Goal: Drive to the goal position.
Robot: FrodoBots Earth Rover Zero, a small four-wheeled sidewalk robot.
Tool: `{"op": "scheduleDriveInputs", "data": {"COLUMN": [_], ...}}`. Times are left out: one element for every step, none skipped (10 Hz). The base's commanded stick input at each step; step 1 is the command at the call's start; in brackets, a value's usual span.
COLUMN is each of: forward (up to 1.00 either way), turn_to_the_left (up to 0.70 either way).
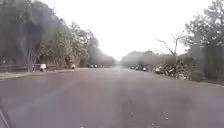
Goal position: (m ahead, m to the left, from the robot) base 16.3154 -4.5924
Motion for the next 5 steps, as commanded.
{"op": "scheduleDriveInputs", "data": {"forward": [1.00,1.00,1.00,1.00,1.00], "turn_to_the_left": [0.00,0.00,0.00,0.00,0.00]}}
